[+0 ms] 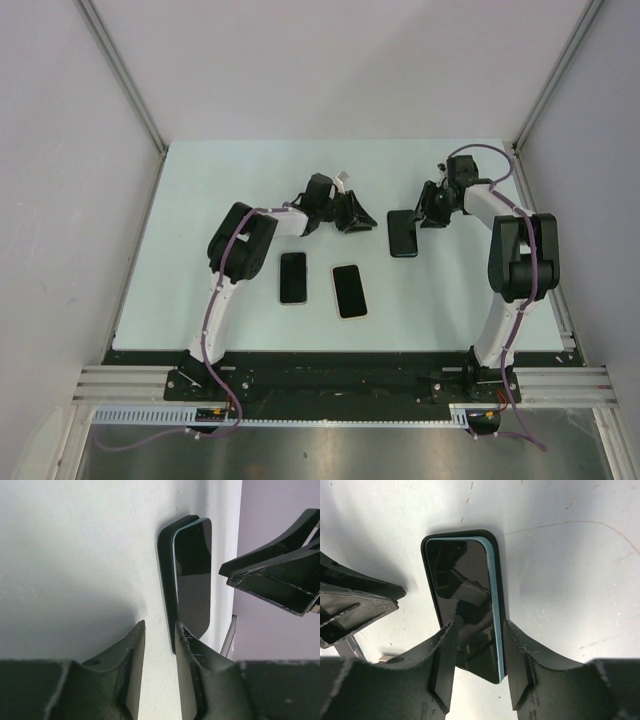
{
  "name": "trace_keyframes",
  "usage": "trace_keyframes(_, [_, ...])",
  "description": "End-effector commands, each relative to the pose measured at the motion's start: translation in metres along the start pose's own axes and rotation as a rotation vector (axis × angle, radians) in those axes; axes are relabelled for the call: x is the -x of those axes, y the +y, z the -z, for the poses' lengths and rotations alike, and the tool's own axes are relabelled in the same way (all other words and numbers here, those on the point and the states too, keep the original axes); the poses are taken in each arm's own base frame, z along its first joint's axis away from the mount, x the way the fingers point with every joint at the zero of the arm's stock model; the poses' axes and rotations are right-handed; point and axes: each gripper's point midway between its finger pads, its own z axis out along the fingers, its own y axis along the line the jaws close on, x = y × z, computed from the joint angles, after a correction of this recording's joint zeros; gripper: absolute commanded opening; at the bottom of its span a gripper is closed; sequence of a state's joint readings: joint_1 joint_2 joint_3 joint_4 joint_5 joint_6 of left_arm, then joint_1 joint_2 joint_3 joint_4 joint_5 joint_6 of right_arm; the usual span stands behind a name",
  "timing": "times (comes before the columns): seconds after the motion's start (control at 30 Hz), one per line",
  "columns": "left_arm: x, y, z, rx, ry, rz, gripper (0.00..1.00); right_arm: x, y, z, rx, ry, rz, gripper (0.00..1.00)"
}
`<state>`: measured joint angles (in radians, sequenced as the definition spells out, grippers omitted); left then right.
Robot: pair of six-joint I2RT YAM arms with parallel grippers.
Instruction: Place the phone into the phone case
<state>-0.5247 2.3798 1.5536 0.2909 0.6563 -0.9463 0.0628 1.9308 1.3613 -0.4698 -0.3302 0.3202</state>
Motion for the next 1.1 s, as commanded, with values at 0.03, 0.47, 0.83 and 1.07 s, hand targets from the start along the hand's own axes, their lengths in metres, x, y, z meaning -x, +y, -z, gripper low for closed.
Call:
trace_keyframes(0.03, [0.009,-0.017,-0.015,-0.04,-0.022,-0.029,0.31,0.026,-0.004,0.025,-0.052,-0.089,0.009,0.4])
trace_keyframes(0.47, [0.002,-0.022,-0.039,-0.064,0.006,-0.017,0.26,0.029,-0.04,-0.003,-0.216,-0.086,0.03,0.07])
trace_keyframes(0.83, [-0.007,-0.02,-0.047,-0.089,0.034,0.003,0.25,0.019,-0.007,-0.032,-0.246,-0.05,0.138,0.08])
trace_keyframes(1.07, [-0.015,-0.023,-0.04,-0.093,0.056,-0.02,0.25,-0.005,0.019,-0.042,-0.195,0.012,0.162,0.08])
